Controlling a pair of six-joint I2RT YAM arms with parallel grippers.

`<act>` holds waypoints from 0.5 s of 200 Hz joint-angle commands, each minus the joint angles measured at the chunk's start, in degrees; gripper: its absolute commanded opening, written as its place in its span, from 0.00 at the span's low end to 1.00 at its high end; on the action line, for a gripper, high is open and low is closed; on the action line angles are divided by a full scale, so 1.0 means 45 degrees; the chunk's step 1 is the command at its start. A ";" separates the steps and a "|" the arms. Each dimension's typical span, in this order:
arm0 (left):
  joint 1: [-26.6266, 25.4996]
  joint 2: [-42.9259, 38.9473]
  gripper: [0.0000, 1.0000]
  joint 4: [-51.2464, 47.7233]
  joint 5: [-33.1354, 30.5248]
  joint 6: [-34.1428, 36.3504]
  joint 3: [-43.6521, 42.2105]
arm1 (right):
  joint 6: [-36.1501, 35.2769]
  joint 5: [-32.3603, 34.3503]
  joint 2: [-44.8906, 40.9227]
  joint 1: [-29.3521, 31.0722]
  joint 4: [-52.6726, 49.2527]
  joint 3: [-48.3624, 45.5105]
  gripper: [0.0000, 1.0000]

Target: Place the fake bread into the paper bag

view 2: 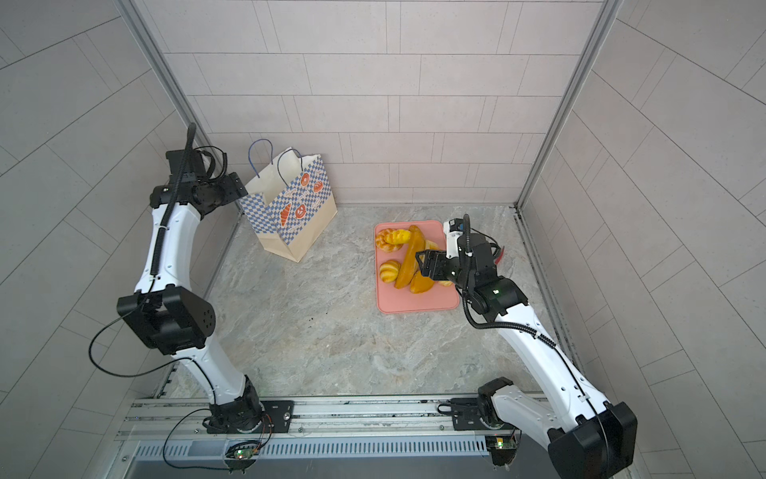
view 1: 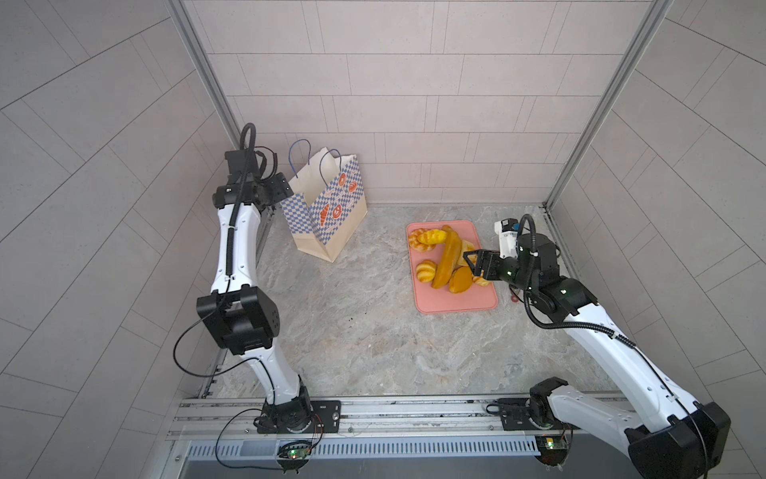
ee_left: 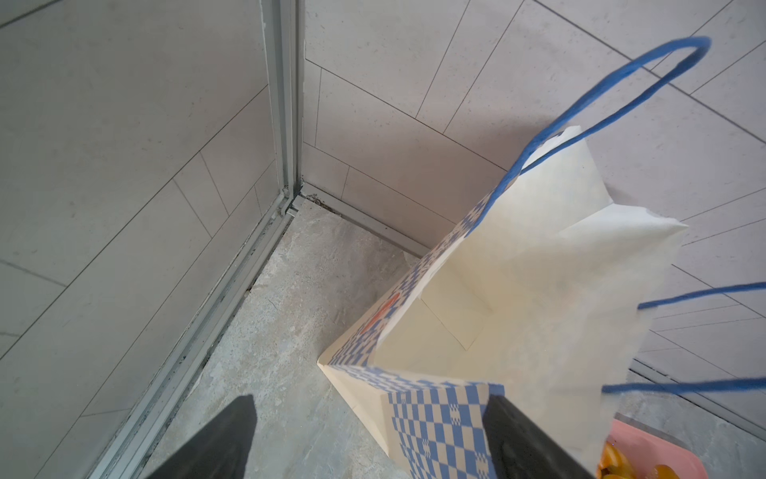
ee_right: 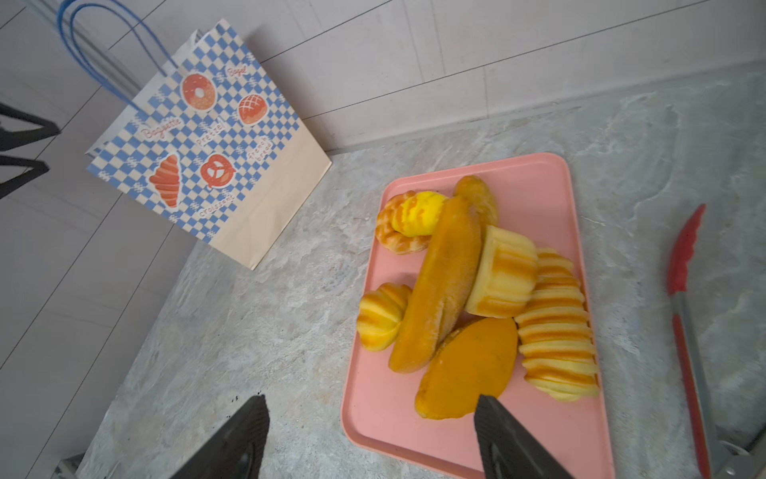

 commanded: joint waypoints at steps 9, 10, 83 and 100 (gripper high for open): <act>-0.0442 0.1330 0.86 -0.0488 0.0047 0.1415 0.1839 | -0.0606 0.0258 0.0607 0.0998 0.0161 0.0739 0.80; -0.0449 0.1384 0.86 -0.0508 0.0010 0.1449 0.1899 | -0.0624 0.0263 0.0636 0.1035 0.0154 0.0773 0.80; -0.0778 0.3692 0.77 -0.1018 -0.0554 0.2451 0.4909 | -0.1022 0.0051 0.2293 0.1657 -0.0245 0.1552 0.80; -0.0774 0.3991 0.75 -0.1164 -0.0743 0.2532 0.5155 | -0.1027 0.0014 0.2564 0.1655 -0.0301 0.1770 0.80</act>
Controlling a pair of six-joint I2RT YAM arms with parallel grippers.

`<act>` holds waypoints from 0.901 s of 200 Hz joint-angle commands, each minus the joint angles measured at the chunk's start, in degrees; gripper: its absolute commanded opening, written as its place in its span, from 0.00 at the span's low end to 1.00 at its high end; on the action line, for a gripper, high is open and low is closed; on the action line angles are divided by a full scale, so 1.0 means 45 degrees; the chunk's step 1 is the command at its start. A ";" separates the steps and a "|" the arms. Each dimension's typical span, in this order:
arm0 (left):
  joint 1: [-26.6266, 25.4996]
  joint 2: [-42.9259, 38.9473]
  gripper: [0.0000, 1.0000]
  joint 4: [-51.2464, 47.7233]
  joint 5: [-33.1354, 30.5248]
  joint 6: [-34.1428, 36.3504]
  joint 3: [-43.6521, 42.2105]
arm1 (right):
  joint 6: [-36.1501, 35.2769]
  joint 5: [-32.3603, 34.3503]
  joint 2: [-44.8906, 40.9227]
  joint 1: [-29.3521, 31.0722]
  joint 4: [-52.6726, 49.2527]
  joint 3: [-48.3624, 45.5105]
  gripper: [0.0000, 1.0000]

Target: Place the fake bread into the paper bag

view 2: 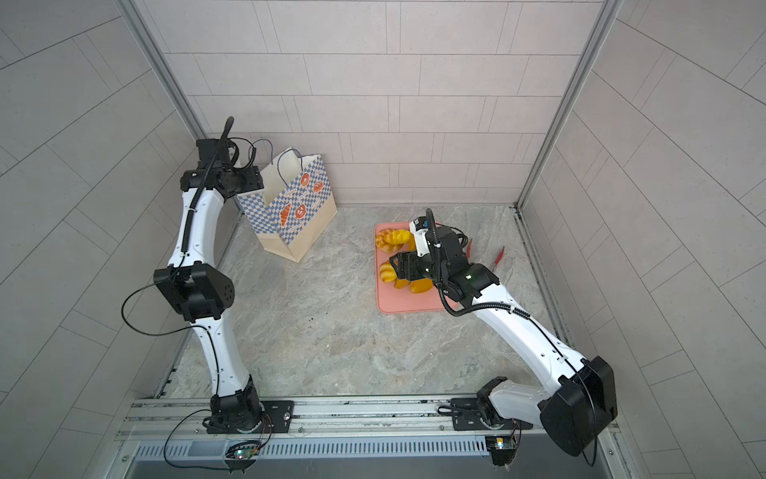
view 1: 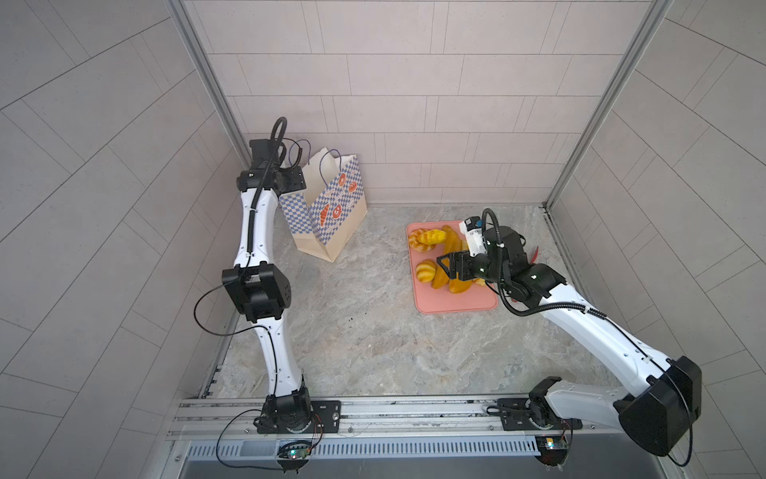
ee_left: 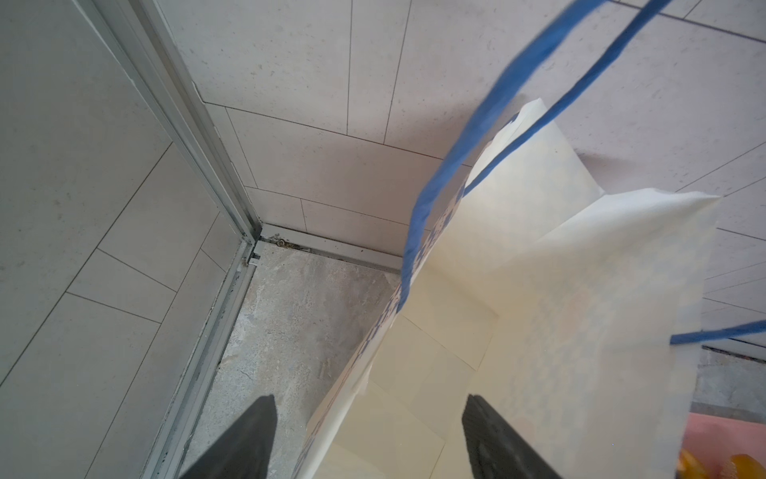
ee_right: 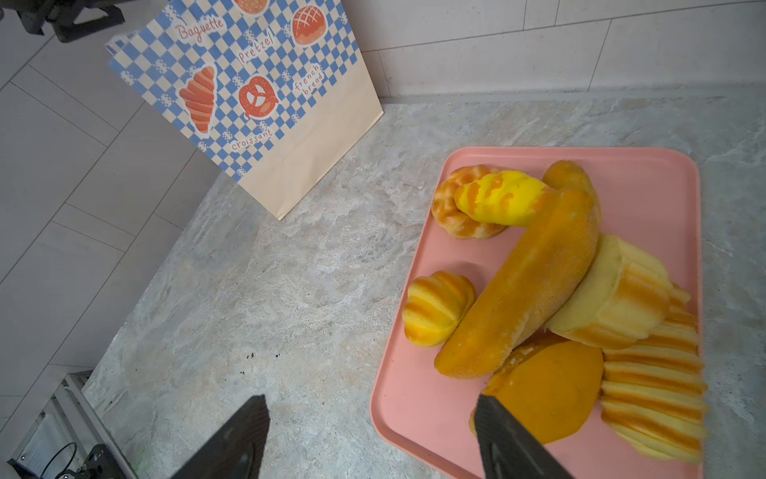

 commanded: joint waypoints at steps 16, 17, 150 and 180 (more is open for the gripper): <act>-0.0003 0.0572 0.74 -0.0378 -0.0599 0.0423 0.0604 | -0.0198 -0.0015 0.0360 0.0034 -0.0187 0.0674 0.80; 0.0005 0.0590 0.74 -0.0384 -0.0590 0.0421 0.0600 | -0.0198 -0.0005 0.0362 0.0032 -0.0197 0.0673 0.80; -0.0118 -0.0086 0.07 -0.0628 0.0576 -0.0660 -0.0229 | 0.0440 0.2709 -0.0241 0.0030 -0.1959 0.1244 0.81; -0.0123 -0.1179 0.00 -0.0518 0.1156 -0.1524 -0.1591 | 0.0914 0.5302 0.0074 0.0030 -0.4367 0.2419 0.96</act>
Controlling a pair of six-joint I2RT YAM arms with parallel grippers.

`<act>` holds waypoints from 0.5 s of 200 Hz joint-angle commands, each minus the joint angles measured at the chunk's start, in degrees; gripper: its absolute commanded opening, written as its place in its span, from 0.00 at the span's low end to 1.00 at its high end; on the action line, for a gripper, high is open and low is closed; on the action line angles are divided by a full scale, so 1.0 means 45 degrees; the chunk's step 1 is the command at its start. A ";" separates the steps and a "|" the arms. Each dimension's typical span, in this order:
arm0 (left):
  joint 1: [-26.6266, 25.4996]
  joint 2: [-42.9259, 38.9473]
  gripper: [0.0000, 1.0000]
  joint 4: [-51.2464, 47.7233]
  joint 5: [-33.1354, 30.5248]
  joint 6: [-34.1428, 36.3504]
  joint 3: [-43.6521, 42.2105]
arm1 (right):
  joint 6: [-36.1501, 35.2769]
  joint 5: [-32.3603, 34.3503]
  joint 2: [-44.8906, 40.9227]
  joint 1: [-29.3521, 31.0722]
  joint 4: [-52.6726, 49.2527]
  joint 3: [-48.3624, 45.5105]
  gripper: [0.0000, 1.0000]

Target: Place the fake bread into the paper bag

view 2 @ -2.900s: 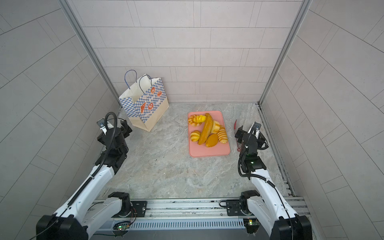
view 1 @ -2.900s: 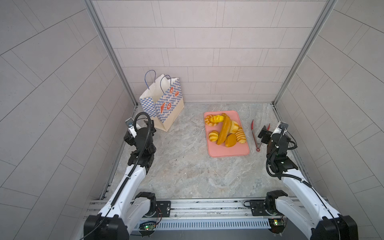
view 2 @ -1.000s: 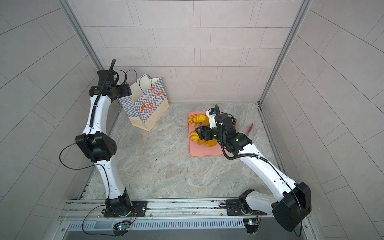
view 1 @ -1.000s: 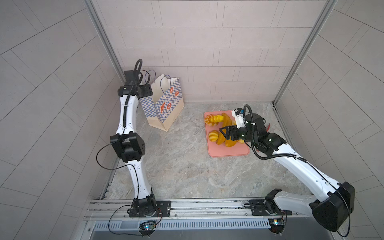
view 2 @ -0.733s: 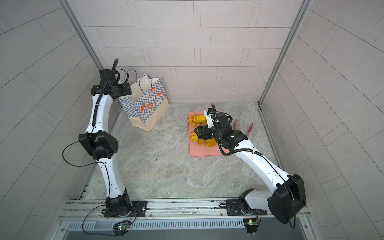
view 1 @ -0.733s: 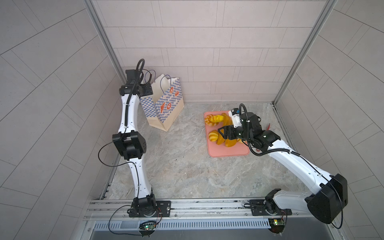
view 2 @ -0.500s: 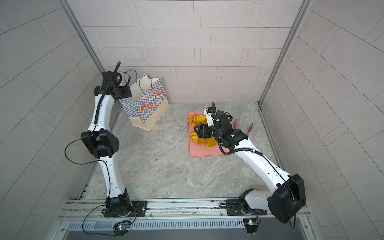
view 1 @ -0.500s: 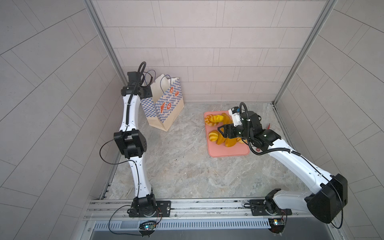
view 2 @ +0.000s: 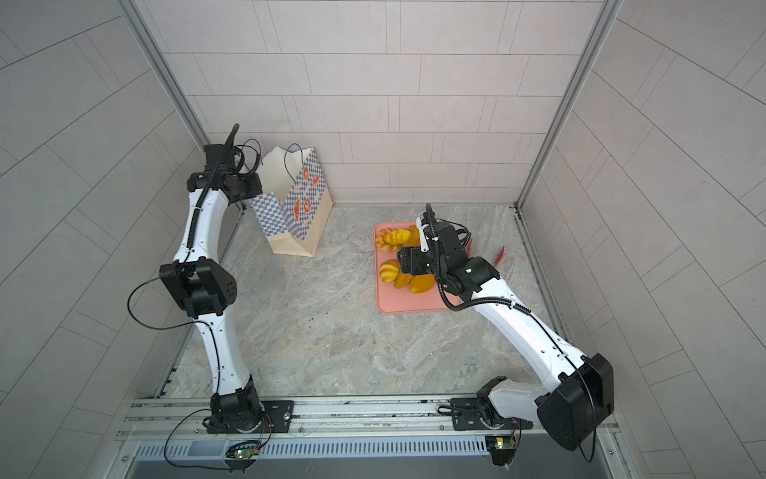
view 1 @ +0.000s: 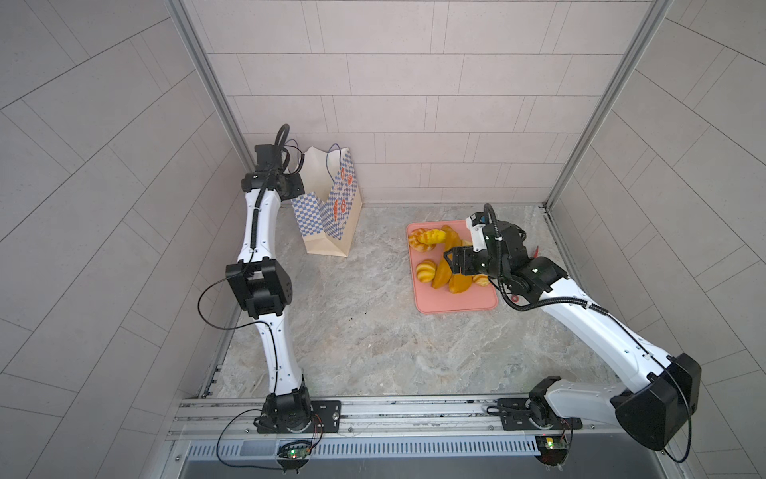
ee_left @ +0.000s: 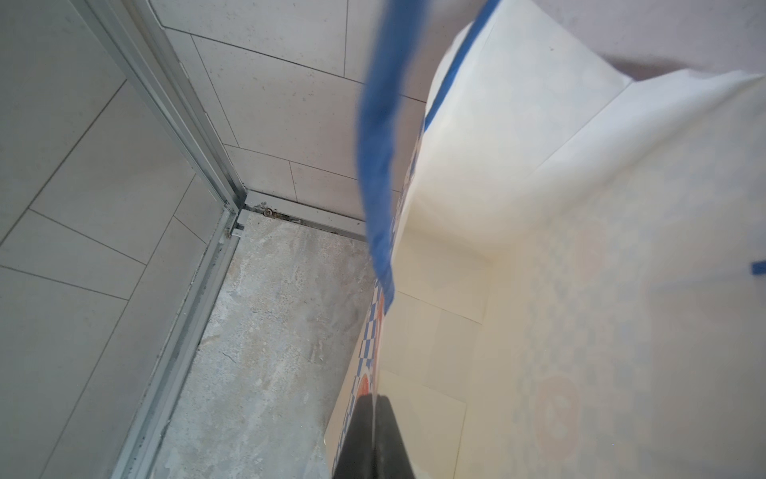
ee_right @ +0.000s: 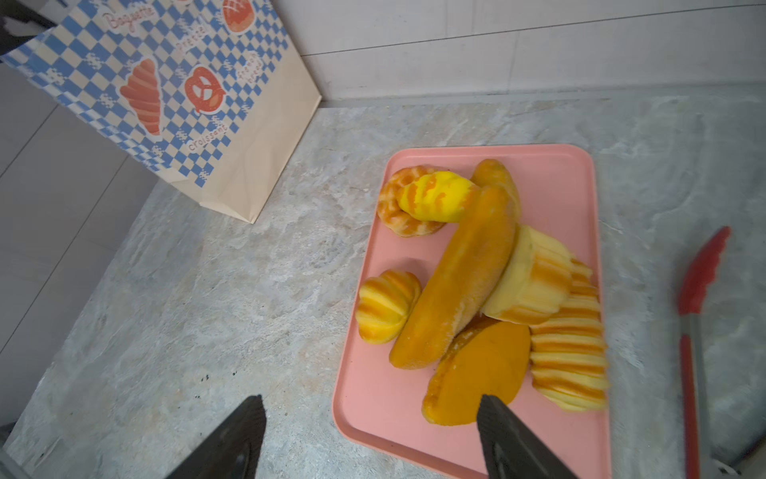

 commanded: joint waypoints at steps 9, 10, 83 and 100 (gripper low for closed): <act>-0.0055 -0.1775 0.00 0.0007 0.0737 -0.1101 -0.1553 | 0.0870 0.3523 0.0136 0.0030 -0.3078 0.1416 0.99; -0.0055 -0.1802 0.00 0.0040 0.0754 -0.1136 -0.1636 | 0.0913 0.3617 0.0155 0.0030 -0.3159 0.1458 0.99; -0.0067 -0.6793 0.00 0.1636 0.1927 -0.2634 -0.8004 | 0.0636 0.5233 -0.1899 -0.0342 -0.3838 0.0328 0.99; -0.0060 -0.8101 0.00 0.1878 0.2198 -0.2866 -0.9508 | 0.0147 0.4631 -0.2364 -0.0400 -0.3734 0.0139 0.99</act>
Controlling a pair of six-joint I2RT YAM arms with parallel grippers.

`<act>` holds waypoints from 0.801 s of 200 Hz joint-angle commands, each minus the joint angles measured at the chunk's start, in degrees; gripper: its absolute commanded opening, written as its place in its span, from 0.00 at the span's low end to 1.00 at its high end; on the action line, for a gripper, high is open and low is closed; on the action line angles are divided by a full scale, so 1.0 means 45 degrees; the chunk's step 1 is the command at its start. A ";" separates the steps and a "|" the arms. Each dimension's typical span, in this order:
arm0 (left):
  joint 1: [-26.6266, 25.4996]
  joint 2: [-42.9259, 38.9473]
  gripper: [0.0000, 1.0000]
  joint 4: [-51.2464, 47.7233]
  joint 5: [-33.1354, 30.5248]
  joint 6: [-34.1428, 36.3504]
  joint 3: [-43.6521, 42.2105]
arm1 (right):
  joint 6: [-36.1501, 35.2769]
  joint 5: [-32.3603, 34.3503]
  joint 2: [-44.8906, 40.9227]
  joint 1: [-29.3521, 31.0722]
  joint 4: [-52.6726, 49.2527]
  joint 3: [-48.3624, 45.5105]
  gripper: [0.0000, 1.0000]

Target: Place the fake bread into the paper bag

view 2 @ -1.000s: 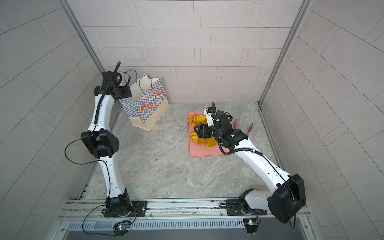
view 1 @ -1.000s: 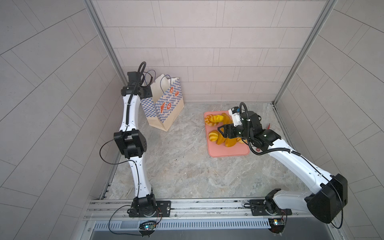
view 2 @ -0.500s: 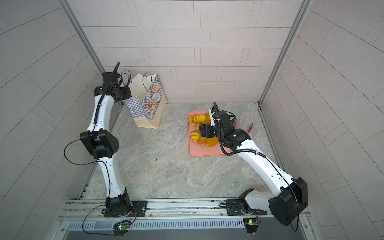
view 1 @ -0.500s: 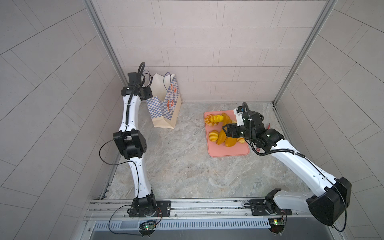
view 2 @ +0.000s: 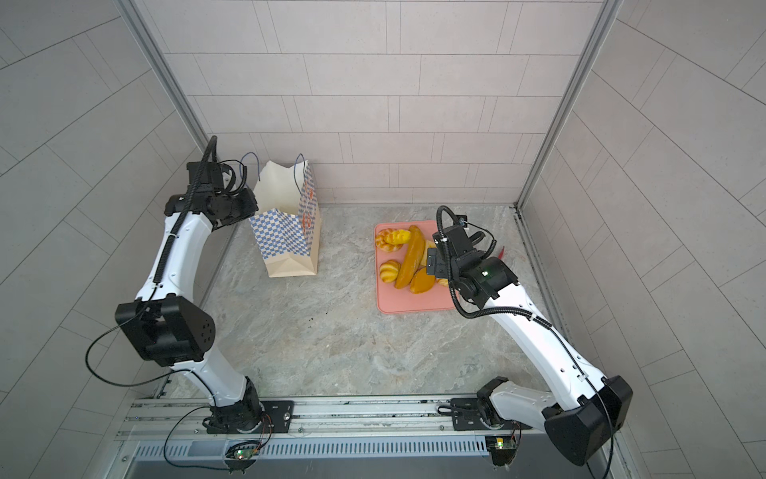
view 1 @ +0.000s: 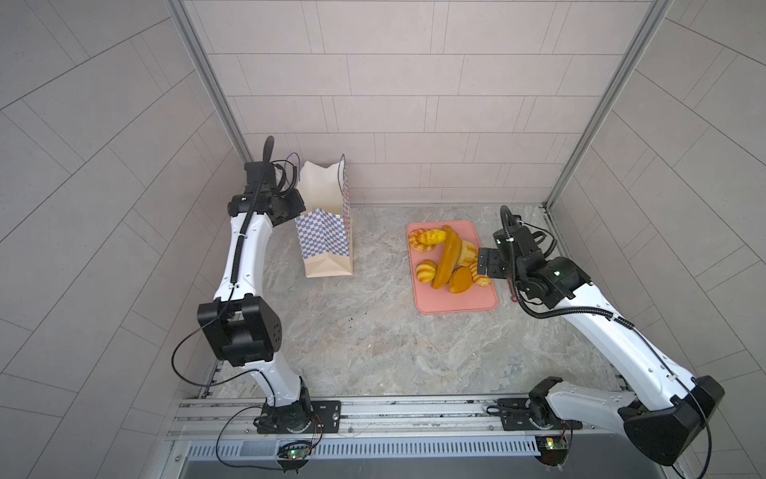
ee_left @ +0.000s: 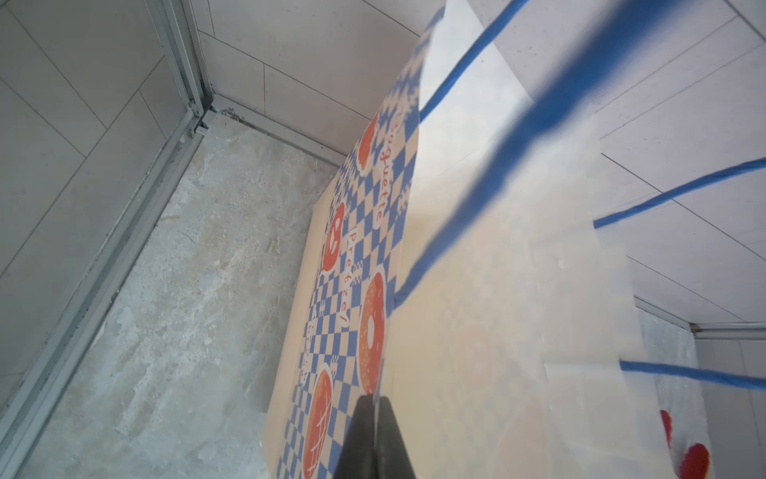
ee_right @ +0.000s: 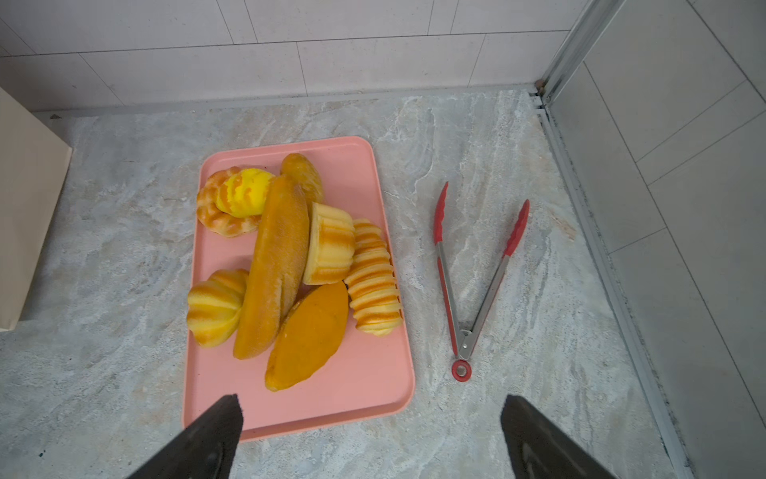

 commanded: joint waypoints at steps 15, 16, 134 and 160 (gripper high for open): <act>-0.0069 -0.2646 0.00 0.0870 0.0799 -0.0962 -0.2784 | -0.0808 -0.0482 -0.1146 -0.0148 0.0065 -0.0226 0.99; -0.0069 -0.2716 0.00 0.0909 0.0833 -0.0999 -0.2824 | -0.0823 -0.0512 -0.1164 -0.0148 0.0067 -0.0232 0.99; -0.0310 -0.8173 0.00 0.1868 0.2353 -0.4725 -0.7504 | -0.0885 -0.0968 -0.2041 -0.0167 0.0386 -0.0999 0.99; -0.0540 -0.8836 0.00 0.2452 0.2475 -0.5941 -0.8123 | -0.1023 -0.0961 -0.2098 -0.0167 0.0382 -0.0964 0.99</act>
